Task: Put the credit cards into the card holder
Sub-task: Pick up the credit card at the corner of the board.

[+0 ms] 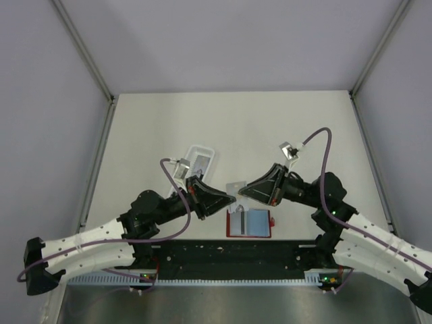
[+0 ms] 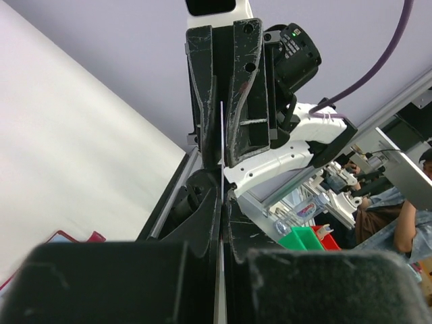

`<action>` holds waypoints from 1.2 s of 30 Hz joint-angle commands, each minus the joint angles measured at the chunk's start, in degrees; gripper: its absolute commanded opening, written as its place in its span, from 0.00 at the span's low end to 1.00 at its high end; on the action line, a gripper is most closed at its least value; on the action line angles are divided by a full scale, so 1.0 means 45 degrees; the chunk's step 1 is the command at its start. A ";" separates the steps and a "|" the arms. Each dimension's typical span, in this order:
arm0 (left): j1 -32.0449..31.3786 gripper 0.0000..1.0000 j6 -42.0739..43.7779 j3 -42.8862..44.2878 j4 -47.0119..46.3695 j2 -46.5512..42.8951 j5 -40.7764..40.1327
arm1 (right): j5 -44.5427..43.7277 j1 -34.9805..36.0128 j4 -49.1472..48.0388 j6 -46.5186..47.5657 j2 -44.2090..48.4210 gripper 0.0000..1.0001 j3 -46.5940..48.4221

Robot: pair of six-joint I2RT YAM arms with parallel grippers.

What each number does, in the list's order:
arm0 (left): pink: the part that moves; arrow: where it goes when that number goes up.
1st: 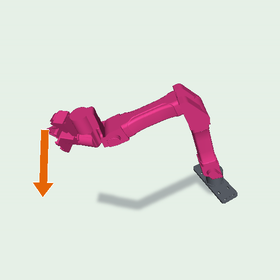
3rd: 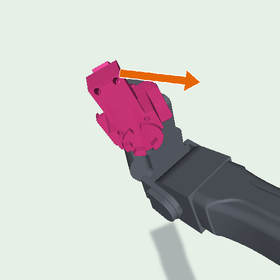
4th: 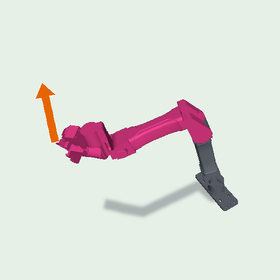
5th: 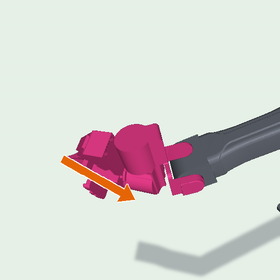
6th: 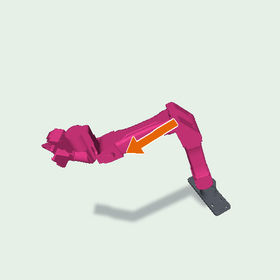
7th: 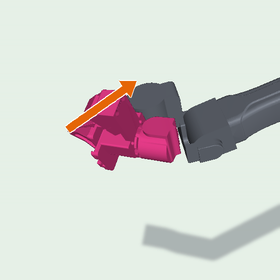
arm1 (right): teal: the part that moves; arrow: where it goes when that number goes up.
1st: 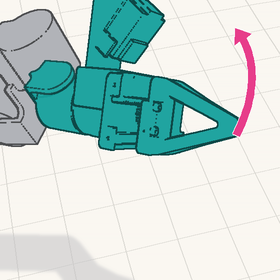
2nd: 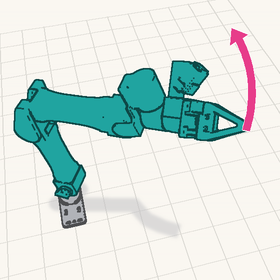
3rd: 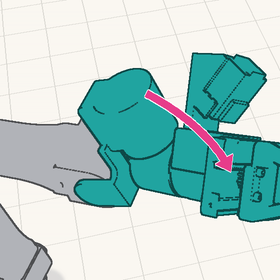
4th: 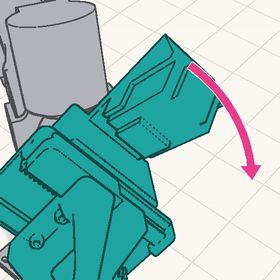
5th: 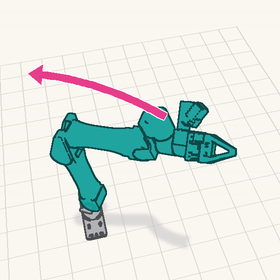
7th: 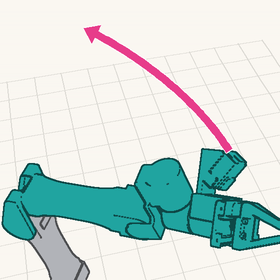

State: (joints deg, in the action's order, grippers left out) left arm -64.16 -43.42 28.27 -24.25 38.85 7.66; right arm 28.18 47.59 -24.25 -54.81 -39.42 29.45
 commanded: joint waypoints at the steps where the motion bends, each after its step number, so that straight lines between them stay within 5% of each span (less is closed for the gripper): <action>1: -0.0019 0.00 -0.0312 -0.0131 -0.1642 -0.0137 -0.0569 | -0.0639 -0.0029 -0.2229 -0.0614 -0.0126 0.13 -0.0080; 14: 0.0000 0.00 -0.0273 0.0143 -0.1525 0.0038 -0.1117 | -0.0384 0.0263 -0.1720 -0.0321 -0.0362 0.22 0.0174; 18: 0.0000 0.00 -0.0312 0.0202 -0.1545 0.0214 -0.0999 | -0.0345 0.0303 -0.1701 -0.0262 -0.0362 0.17 0.0232; 21: 0.0000 0.00 -0.0332 0.0202 -0.1545 0.0214 -0.1019 | -0.0306 0.0283 -0.1662 -0.0223 -0.0400 0.00 0.0233; 24: 0.0000 0.00 -0.0254 0.0182 -0.1311 0.0098 -0.1233 | -0.0422 0.0283 -0.1196 0.0068 -0.0284 0.00 0.0310; 26: 0.0000 0.12 0.0038 0.0105 -0.1058 -0.0175 -0.1525 | -0.1336 0.0283 0.0767 0.0517 0.0047 0.00 0.0583; 31: 0.0312 0.87 0.0839 0.0415 0.1592 -0.1366 -0.3321 | -0.2883 -0.0126 0.4268 0.1824 0.1238 0.00 0.1227; 33: 0.0740 0.98 0.1151 0.0786 0.2843 -0.1446 -0.3421 | -0.3370 -0.0244 0.6120 0.2527 0.1377 0.00 0.1830; 36: 0.1133 0.98 0.1911 0.1585 0.5029 -0.0902 -0.3615 | -0.5123 -0.0283 0.9985 0.3583 0.1007 0.00 0.3352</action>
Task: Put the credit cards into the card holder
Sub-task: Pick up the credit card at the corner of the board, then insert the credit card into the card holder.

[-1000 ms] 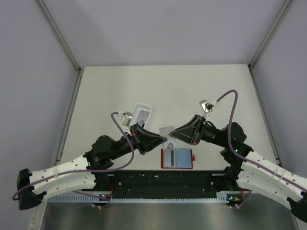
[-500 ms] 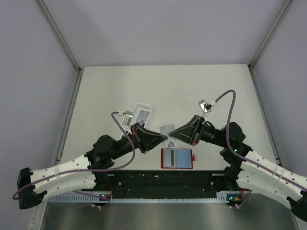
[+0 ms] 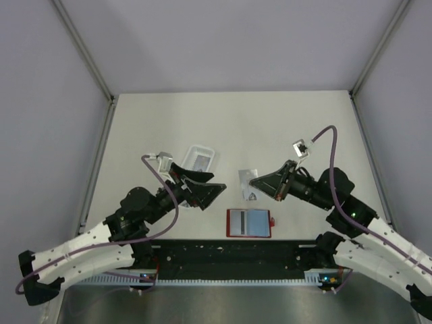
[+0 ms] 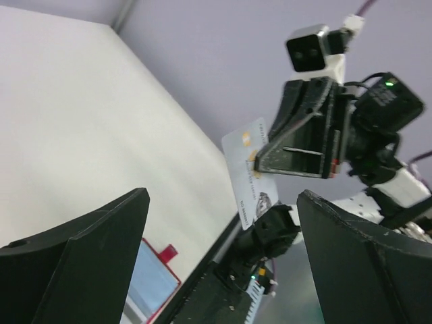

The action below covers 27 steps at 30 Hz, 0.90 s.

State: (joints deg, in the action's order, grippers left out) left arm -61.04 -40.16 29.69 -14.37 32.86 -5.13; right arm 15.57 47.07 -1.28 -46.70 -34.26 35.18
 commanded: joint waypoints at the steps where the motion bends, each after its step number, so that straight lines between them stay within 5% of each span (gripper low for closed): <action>1: 0.0438 0.97 0.1481 0.1505 0.3132 0.0741 -0.0852 | -0.3314 -0.0147 0.6402 0.2035 -0.0256 0.00 0.2472; 7: 0.0438 0.73 0.2129 0.1489 0.3313 0.1993 0.0902 | -0.6487 -0.0167 0.9989 0.1317 -0.0005 0.00 0.2692; 16: 0.0341 0.27 0.1621 0.0628 0.2373 0.3477 0.1940 | -0.4793 -0.0128 0.9798 -0.0910 -0.0840 0.00 0.0759; 27: 0.0029 0.14 0.1288 0.0647 0.1377 0.5488 0.2212 | -0.6020 0.1063 0.9074 -0.3567 -0.1604 0.00 -0.1116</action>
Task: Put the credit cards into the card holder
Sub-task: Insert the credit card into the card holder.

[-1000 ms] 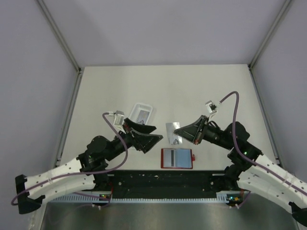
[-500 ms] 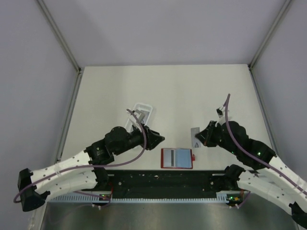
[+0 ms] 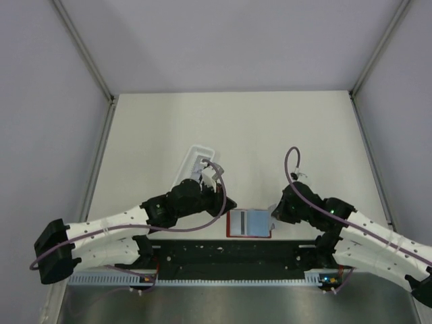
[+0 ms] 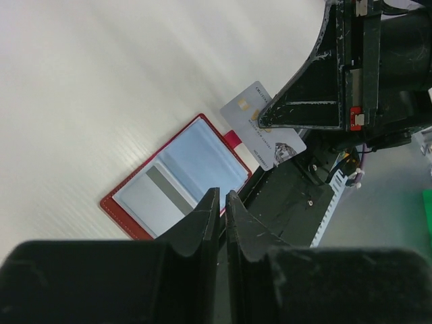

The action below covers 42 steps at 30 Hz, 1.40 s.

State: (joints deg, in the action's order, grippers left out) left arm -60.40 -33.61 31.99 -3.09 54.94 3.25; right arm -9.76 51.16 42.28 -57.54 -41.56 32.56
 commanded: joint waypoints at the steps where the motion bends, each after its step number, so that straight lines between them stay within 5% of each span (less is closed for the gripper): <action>1: -0.0132 0.12 -0.0188 0.0254 -0.1110 0.0836 0.0450 | -0.0409 0.0155 -0.0684 -0.1256 -0.0041 0.00 -0.0709; 10: -0.0659 0.00 -0.0208 0.0587 -0.1617 0.2711 0.0372 | -0.0117 0.0194 -0.1173 -0.1432 -0.0822 0.00 -0.1199; 30: -0.1850 0.00 0.0397 0.1993 -0.3511 0.6871 0.0685 | -0.0019 0.0175 -0.2306 -0.1257 -0.0569 0.00 -0.2371; 42: -0.2105 0.00 -0.0344 0.2013 -0.2773 0.8651 0.0275 | 0.0020 0.0175 -0.2267 -0.1393 -0.0179 0.00 -0.2800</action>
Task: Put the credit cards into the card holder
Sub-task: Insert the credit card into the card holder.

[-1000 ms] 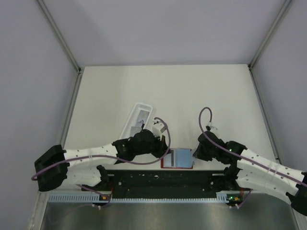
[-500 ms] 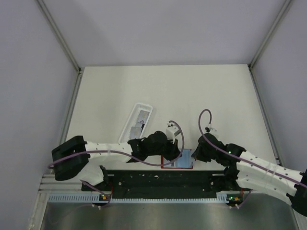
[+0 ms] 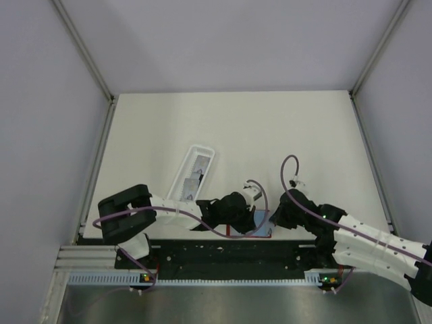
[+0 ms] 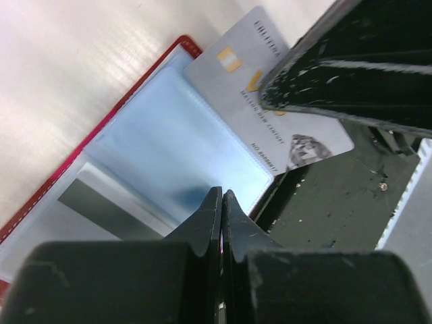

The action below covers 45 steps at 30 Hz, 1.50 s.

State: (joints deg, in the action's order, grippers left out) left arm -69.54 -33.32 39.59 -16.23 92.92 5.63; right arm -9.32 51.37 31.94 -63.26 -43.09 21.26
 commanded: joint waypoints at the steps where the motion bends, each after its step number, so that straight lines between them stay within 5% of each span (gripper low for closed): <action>1: -0.0074 0.00 -0.0466 0.0245 0.0323 0.0248 -0.0274 | -0.0038 0.0126 0.0011 -0.0121 0.0200 0.00 -0.0329; 12: -0.0055 0.00 -0.1267 -0.1279 0.2159 -0.1468 -0.1815 | -0.0096 0.0146 0.0011 -0.0258 0.0338 0.00 -0.0544; 34: -0.0055 0.00 -0.0311 0.0245 0.3258 -0.3989 -0.2775 | -0.0135 0.0146 0.0011 -0.0297 0.0318 0.00 -0.0837; 45: -0.0074 0.00 0.0744 0.1260 0.0659 -0.0945 0.0115 | -0.0135 0.0127 0.0050 -0.0296 0.0396 0.00 -0.0817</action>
State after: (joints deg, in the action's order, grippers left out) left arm -69.71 -31.88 43.33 -7.55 85.41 0.71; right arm -8.97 51.37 29.47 -64.75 -41.60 18.74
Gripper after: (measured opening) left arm 0.013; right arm 0.006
